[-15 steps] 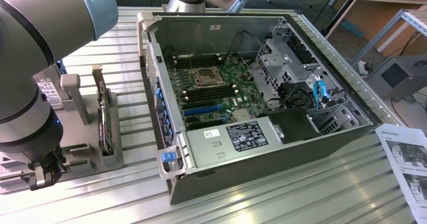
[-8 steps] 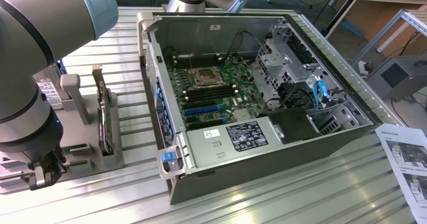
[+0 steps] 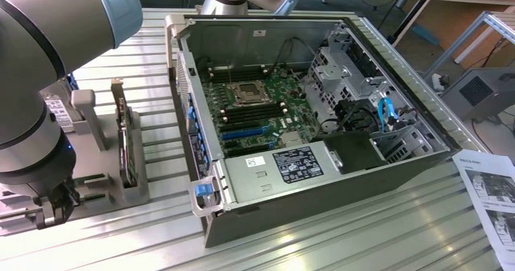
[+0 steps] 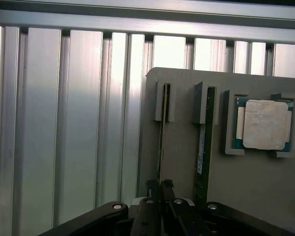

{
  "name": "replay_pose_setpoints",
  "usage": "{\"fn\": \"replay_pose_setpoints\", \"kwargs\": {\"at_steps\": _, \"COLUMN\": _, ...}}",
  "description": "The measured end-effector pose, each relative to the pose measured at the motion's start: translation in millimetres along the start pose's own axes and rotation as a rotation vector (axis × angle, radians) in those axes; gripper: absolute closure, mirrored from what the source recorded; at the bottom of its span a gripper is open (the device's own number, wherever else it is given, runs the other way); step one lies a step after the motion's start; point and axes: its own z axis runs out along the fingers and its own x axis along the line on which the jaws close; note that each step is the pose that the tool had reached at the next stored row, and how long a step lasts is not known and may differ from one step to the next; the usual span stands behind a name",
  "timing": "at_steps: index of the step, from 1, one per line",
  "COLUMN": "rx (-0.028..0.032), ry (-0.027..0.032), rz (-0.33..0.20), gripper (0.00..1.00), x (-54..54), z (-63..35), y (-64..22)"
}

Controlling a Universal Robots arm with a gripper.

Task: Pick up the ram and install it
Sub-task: 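Pick up the ram and move it above insertion slot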

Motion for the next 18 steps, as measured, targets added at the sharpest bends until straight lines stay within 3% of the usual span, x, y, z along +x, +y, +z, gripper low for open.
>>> {"fn": "replay_pose_setpoints", "kwargs": {"at_steps": 18, "rx": -0.0001, "ry": 0.0001, "rz": 0.0, "gripper": 0.87, "x": 0.0, "z": -0.8, "y": 0.0}}
